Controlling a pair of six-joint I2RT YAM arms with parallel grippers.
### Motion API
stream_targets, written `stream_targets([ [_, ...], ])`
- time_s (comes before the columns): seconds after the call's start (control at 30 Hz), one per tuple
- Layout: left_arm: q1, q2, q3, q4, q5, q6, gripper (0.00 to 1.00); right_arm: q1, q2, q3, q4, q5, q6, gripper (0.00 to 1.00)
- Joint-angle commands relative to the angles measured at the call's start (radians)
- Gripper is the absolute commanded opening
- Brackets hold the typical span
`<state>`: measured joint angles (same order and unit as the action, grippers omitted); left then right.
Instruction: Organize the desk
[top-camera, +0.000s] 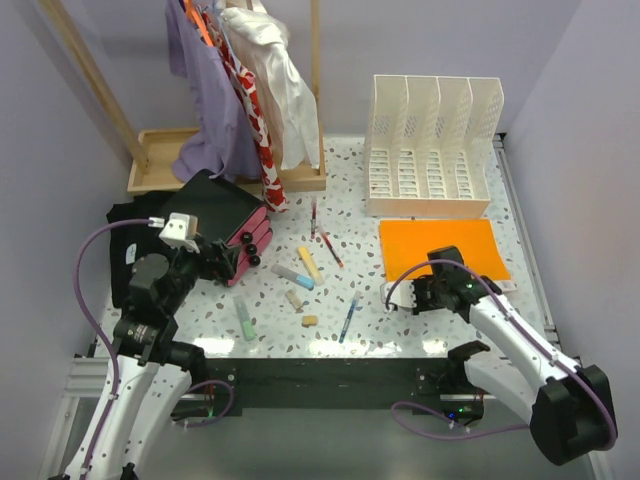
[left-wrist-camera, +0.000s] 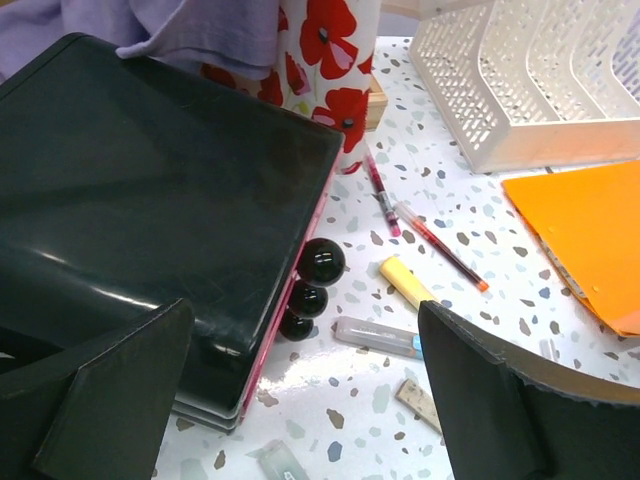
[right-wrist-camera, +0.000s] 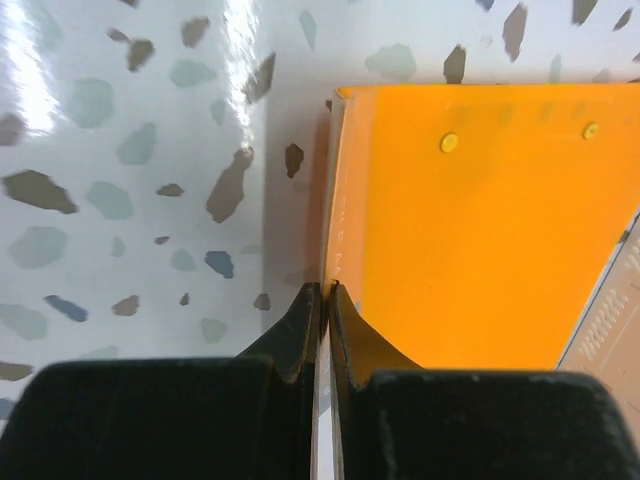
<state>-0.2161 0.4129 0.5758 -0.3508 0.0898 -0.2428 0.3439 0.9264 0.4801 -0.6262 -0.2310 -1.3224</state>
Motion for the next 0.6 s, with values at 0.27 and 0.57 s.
stream_targets([
  [0.27,0.004,-0.006,0.004,0.180,0.490,-0.044,0.97,0.006,-0.089,0.241,-0.351,-0.338,0.201,0.00],
  [0.57,-0.065,0.081,-0.010,0.334,0.764,0.003,1.00,0.006,-0.046,0.354,-0.429,-0.467,0.273,0.00],
])
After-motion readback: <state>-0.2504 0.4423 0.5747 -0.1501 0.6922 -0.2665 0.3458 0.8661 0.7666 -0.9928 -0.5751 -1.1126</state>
